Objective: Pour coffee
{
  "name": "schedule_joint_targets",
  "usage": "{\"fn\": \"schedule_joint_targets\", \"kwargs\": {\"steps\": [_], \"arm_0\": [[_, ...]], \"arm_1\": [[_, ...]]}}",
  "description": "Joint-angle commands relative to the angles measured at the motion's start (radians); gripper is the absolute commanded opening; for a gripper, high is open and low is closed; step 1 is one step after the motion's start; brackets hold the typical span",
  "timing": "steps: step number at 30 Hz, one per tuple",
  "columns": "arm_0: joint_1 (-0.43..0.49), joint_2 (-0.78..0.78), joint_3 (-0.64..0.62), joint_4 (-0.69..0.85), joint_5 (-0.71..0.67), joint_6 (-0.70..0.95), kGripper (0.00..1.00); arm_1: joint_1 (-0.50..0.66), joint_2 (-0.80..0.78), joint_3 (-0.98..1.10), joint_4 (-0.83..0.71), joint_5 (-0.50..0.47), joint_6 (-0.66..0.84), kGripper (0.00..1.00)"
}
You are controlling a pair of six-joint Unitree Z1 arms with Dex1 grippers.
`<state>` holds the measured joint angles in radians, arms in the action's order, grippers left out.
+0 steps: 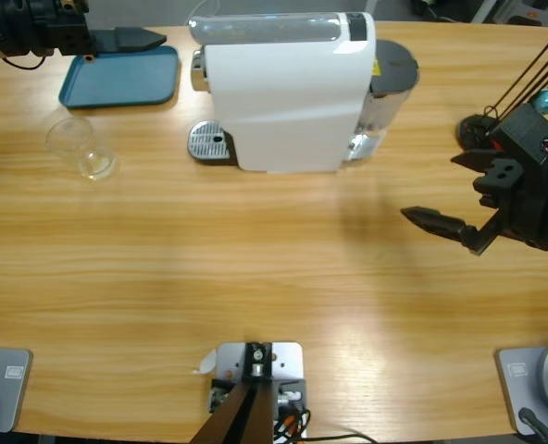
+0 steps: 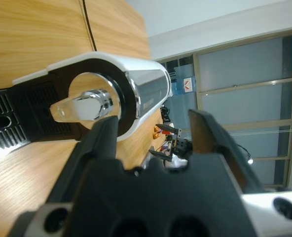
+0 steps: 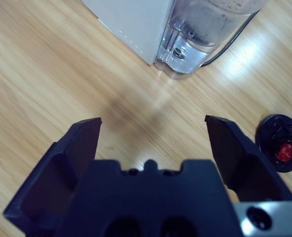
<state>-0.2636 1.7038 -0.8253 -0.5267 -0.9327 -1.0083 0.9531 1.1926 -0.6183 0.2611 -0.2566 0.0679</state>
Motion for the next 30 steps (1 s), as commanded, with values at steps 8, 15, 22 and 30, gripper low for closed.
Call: {"fn": "schedule_joint_targets", "kwargs": {"steps": [8, 15, 22, 30], "arm_0": [[-0.038, 0.068, -0.028, -0.027, 0.002, -0.003, 0.605], [-0.057, 0.096, -0.029, -0.041, 0.005, -0.003, 0.605], [-0.063, 0.117, -0.031, -0.062, 0.005, -0.003, 0.542], [-0.073, 0.138, -0.051, -0.086, 0.007, -0.011, 0.355]], "arm_1": [[0.01, -0.019, 0.011, 0.012, 0.005, -0.007, 0.895], [0.01, -0.019, 0.011, 0.012, 0.007, -0.007, 0.895], [0.01, -0.014, 0.011, 0.012, 0.014, -0.007, 0.887], [0.01, -0.005, 0.008, 0.012, 0.017, -0.007, 0.881]]}}
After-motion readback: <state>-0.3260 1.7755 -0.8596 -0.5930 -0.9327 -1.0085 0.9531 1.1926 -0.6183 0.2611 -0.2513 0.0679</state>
